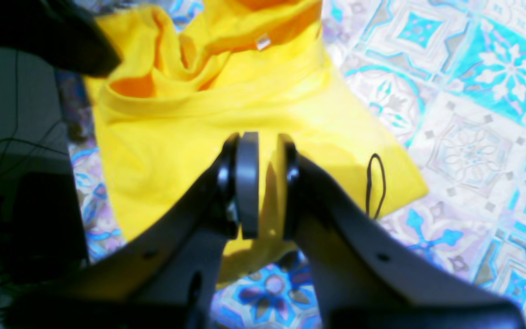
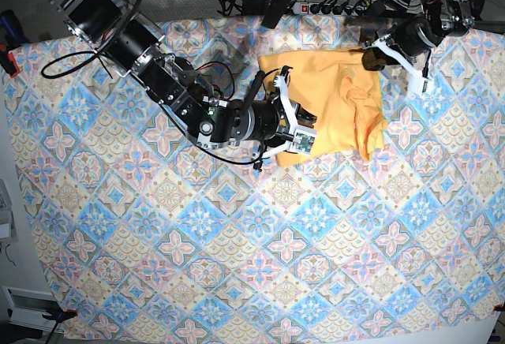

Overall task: Fold the T-shirt properly
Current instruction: 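Pull the shirt with the right gripper to spread it out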

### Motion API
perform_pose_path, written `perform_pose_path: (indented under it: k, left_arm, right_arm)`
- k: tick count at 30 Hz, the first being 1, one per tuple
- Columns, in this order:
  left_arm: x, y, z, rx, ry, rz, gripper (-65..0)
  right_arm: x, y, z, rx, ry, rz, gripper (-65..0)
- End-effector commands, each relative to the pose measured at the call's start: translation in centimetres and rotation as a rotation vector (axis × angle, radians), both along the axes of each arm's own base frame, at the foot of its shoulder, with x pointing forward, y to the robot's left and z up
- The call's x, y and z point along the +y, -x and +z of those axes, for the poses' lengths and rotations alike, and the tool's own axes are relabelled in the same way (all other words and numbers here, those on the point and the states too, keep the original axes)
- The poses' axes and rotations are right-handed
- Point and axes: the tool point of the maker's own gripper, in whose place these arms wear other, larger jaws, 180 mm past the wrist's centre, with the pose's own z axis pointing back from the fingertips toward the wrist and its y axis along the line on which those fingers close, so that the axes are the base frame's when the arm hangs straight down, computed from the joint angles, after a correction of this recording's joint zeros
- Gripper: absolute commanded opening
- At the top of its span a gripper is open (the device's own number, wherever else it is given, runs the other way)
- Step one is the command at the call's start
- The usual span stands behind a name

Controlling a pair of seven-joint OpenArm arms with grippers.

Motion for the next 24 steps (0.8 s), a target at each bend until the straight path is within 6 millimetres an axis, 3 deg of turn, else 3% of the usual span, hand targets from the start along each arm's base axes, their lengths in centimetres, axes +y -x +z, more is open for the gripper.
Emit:
perform_pose_path:
  k: [1,4,8,12,15,24]
  left_arm:
    - [0.2,-0.3,0.8,-0.029,-0.010,-0.009,-65.0]
    - [0.5,0.2,0.1,-0.002,-0.021,-0.006,-65.0]
    - [1.8,2.2,-2.6,0.098,-0.072,0.008,-65.0]
    - [4.2,3.9,-4.3,0.164,-0.101,0.098,-65.0]
    - [5.6,4.4,-4.3,0.171,-0.116,0.153,-65.0]
    - [5.7,3.3,-4.1,0.148,-0.115,0.161,-65.0]
  right_arm:
    - [0.8,-0.9,1.6,-0.028,-0.050,0.000,-58.0]
    - [0.7,-0.9,1.2,-0.018,-0.042,-0.004,-58.0]
    - [0.5,-0.9,0.8,-0.010,-0.034,-0.008,-57.9]
    - [0.5,-0.9,0.8,-0.009,-0.035,-0.008,-57.9]
    - [0.5,-0.9,0.8,-0.009,-0.035,-0.008,-57.8]
    - [5.2,0.0,3.8,-0.010,-0.146,0.029,-57.7]
